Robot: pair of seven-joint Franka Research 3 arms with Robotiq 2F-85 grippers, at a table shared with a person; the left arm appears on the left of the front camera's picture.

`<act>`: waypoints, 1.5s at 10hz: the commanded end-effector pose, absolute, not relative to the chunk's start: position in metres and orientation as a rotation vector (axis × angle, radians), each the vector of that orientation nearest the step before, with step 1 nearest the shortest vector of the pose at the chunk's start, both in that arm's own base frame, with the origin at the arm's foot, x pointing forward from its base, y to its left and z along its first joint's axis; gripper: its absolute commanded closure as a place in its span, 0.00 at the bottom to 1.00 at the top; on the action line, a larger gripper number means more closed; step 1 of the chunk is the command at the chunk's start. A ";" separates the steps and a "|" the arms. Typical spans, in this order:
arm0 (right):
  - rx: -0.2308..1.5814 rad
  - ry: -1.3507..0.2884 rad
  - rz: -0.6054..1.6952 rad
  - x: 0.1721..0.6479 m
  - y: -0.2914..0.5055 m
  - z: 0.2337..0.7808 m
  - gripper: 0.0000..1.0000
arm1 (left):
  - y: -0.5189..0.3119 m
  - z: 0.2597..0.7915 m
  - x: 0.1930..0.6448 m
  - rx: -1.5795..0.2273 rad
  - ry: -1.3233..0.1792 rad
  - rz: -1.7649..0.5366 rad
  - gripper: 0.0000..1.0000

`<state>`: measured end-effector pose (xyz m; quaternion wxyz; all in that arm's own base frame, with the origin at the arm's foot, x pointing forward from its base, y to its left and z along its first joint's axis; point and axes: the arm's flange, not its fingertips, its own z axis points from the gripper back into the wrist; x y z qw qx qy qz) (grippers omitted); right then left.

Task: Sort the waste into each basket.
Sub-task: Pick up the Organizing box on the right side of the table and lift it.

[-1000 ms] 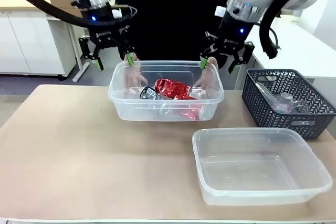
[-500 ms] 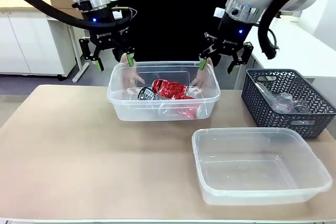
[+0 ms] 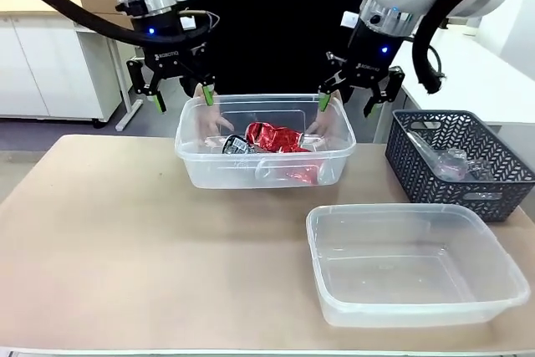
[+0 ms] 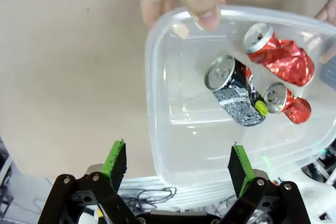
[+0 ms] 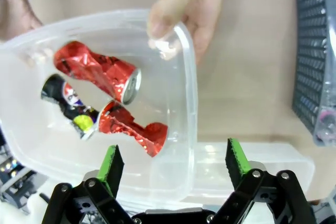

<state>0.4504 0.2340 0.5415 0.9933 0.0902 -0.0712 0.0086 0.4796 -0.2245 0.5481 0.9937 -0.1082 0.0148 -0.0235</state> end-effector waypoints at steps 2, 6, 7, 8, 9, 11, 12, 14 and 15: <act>0.083 -0.306 0.178 0.323 0.162 0.599 0.00 | -0.228 0.567 0.411 -0.101 -0.049 0.052 0.00; -0.004 -0.310 0.234 0.263 0.052 0.557 0.00 | -0.271 0.537 0.352 -0.200 -0.175 0.128 0.00; -0.014 -0.294 0.239 0.268 0.053 0.544 0.00 | -0.298 0.525 0.363 -0.214 -0.209 0.116 0.00; -0.028 -0.315 0.158 0.282 0.066 0.540 0.00 | -0.329 0.520 0.374 -0.203 -0.163 -0.010 0.00; 0.005 -0.280 0.204 0.247 0.053 0.559 0.00 | -0.272 0.545 0.342 -0.185 -0.157 0.092 0.00; 0.005 -0.280 0.204 0.247 0.053 0.559 0.00 | -0.310 0.522 0.352 -0.207 -0.164 0.047 0.00; -0.002 -0.280 0.197 0.259 0.053 0.551 0.00 | -0.341 0.519 0.357 -0.276 -0.197 0.153 0.00; 0.087 -0.065 0.177 0.258 0.025 0.501 0.00 | -0.392 0.497 0.347 -0.388 -0.102 0.333 0.00; 0.106 0.015 0.155 0.255 0.017 0.481 0.00 | -0.410 0.485 0.336 -0.360 -0.049 0.266 0.00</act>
